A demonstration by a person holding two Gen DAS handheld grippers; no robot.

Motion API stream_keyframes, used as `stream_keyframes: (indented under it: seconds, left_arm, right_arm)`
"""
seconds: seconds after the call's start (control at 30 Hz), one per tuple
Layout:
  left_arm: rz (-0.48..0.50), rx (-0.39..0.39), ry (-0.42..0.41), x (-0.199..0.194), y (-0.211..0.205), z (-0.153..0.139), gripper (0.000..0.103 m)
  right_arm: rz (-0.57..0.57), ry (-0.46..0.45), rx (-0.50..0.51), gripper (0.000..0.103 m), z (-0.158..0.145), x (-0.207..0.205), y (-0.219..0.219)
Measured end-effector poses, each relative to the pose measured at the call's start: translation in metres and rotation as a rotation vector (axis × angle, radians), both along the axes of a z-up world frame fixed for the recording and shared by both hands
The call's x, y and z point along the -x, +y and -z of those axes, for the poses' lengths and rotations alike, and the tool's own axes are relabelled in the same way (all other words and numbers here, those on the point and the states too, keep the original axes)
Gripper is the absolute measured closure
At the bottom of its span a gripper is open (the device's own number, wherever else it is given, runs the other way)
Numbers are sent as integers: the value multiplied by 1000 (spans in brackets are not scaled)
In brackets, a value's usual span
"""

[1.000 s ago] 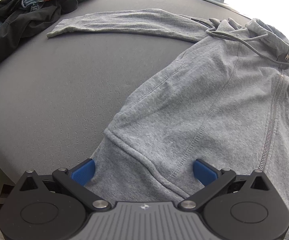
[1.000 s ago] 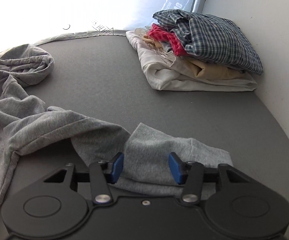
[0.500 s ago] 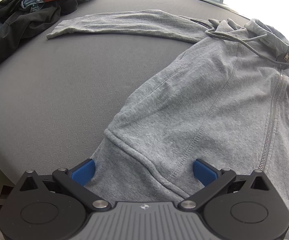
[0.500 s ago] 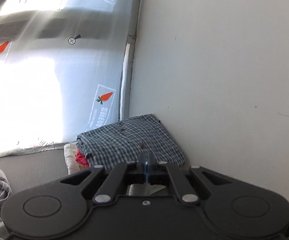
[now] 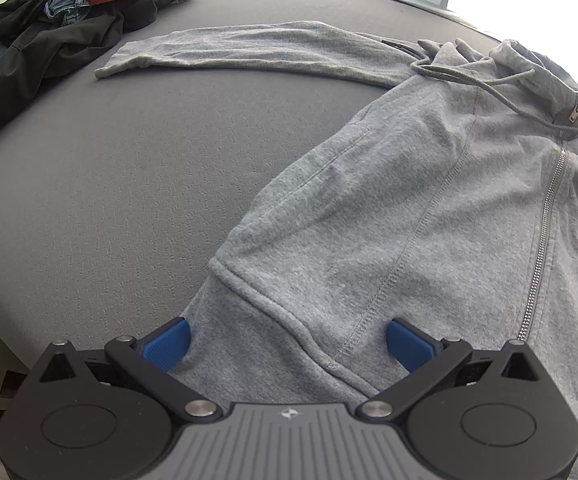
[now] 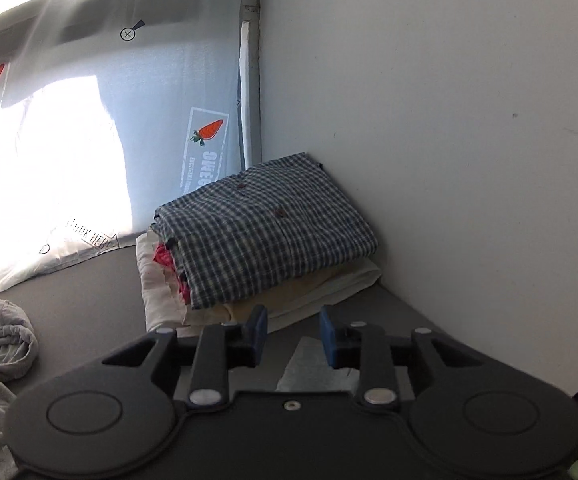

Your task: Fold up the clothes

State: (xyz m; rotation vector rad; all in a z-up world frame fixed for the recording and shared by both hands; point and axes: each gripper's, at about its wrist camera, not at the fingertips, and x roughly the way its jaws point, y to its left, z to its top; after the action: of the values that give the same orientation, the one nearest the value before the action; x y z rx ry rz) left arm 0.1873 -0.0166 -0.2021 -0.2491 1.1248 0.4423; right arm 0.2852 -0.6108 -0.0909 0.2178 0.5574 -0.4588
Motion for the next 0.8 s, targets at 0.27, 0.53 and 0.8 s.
stream_keyframes:
  seconds: [0.27, 0.53, 0.8]
  left_arm:
    - [13, 9, 16, -2, 2, 0, 0]
    - [19, 18, 35, -5, 3, 0, 0]
    - [11, 18, 39, -5, 4, -1, 0]
  right_arm:
    - [36, 75, -180, 51, 77, -20, 29]
    - [297, 168, -91, 41, 108, -31, -39]
    - [308, 59, -403, 97, 120, -19, -85]
